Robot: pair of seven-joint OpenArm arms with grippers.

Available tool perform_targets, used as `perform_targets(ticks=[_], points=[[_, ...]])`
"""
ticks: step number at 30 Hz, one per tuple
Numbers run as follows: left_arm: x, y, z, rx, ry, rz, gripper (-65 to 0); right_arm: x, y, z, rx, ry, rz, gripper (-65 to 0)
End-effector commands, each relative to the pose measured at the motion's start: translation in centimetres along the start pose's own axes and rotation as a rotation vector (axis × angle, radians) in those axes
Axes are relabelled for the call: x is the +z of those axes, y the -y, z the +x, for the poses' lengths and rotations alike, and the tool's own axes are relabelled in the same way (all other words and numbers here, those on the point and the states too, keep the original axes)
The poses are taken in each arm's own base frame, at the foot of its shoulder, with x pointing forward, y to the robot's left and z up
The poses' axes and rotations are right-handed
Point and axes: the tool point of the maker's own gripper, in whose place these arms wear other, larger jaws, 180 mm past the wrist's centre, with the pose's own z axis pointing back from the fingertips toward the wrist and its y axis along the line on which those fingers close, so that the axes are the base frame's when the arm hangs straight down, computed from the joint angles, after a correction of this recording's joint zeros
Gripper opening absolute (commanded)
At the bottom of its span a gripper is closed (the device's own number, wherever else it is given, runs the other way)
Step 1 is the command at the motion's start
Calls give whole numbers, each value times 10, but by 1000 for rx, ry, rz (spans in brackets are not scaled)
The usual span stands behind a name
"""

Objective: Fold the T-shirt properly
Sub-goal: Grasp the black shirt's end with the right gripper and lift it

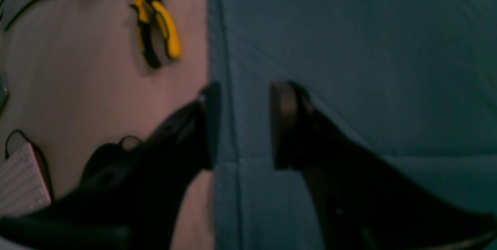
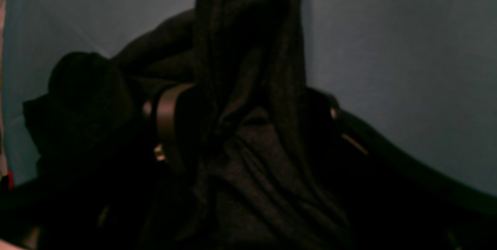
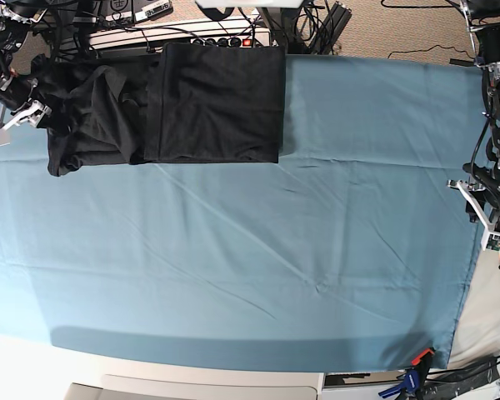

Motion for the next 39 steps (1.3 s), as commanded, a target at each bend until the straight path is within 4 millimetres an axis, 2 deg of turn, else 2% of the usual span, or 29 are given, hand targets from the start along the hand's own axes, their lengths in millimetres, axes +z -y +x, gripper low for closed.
perform_targets(ticks=[1,7,9,13,14,15,20,26,30,32,35,39], points=[[6,-13,16,-10,48,31,-426,5,-1,8,30,3,4,-249],[6,-13,17,-10,53,31,-426,5,-1,7,30,-3,3,-262],[6,-13,17,-10,53,31,-426,5,-1,7,29,-2,4,-324],[6,-13,17,-10,53,31,-426,5,-1,7,29,-1,4,-580],[6,-13,17,-10,53,31,-426,5,-2,7,30,0,5,-627],[6,-13,17,-10,53,31,-426,5,-3,9,26,6,14,-650],[6,-8,18,7,60,2,-427,6,-19,14,24,24,87,-650],[6,-7,20,14,73,-8,-427,11,-79,25,172,43,204,-650],[8,-17,20,-11,66,21,-427,14,-123,19,324,72,198,-650],[11,-27,22,-34,63,45,-427,15,-144,9,387,79,196,-650],[17,-46,26,-75,60,84,-427,10,-180,-17,442,58,236,-650],[27,-71,33,-127,56,140,-427,-6,-226,-51,458,29,333,-650]])
